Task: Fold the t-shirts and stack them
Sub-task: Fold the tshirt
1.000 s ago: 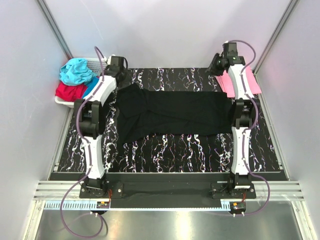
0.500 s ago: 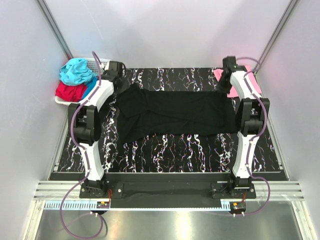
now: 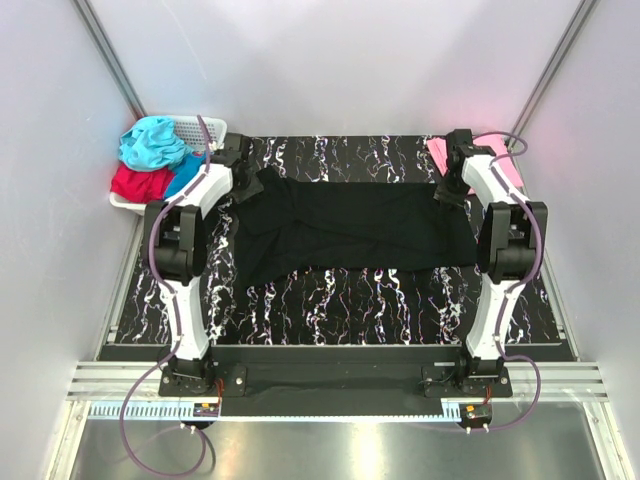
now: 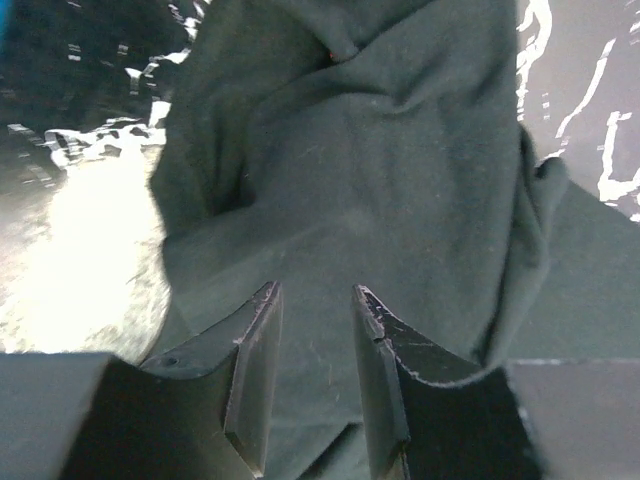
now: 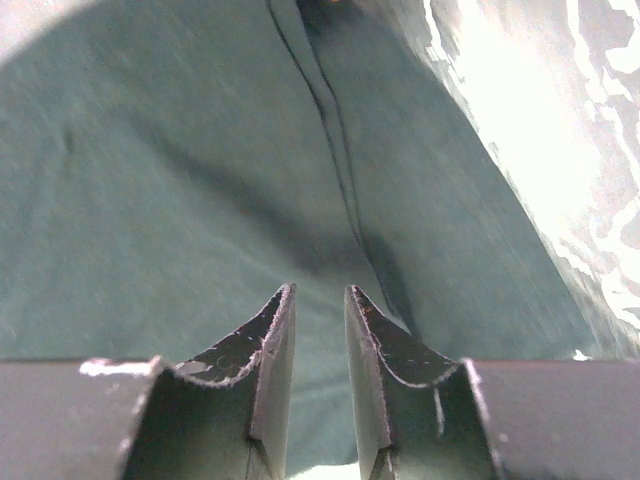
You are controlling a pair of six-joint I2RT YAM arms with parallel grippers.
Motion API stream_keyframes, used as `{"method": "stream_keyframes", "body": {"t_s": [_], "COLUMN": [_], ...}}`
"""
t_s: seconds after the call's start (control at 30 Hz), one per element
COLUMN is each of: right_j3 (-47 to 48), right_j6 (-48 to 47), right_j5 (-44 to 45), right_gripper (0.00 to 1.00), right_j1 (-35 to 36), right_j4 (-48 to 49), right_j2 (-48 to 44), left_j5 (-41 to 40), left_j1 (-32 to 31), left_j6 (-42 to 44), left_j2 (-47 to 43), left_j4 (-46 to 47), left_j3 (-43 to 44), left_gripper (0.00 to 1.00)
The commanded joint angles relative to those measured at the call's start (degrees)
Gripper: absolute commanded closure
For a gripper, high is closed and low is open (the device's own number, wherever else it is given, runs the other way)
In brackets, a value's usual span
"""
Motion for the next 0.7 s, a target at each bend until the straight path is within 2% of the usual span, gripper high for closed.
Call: {"method": "stream_keyframes", "body": {"t_s": [0.0,0.17,0.4,0.67], "right_j3": [5.2,12.0,19.7,21.7], "right_j6": [-0.9,-1.2,-6.9,-9.3], "right_j5": [0.7,2.7,12.8,12.1], "right_gripper": [0.67,0.67,0.68,0.68], "right_j1": [0.2,-0.5,-0.9,-2.5], "right_j4": [2.2,1.8,1.6,1.7], "right_j2": [5.1,9.9,16.4,18.2], "left_j5": [2.1,1.1,1.8,1.8], "left_j1": [-0.6,-0.6,-0.5,-0.4], "left_j6": [1.2,2.2,2.6,2.2], "left_j2": [2.6,4.0,6.4,7.1], "left_j4": [-0.6,-1.6,-2.6,-2.9], "left_j3": [3.9,6.0,8.8,8.8], "left_gripper": [0.62,0.62,0.62,0.62]}}
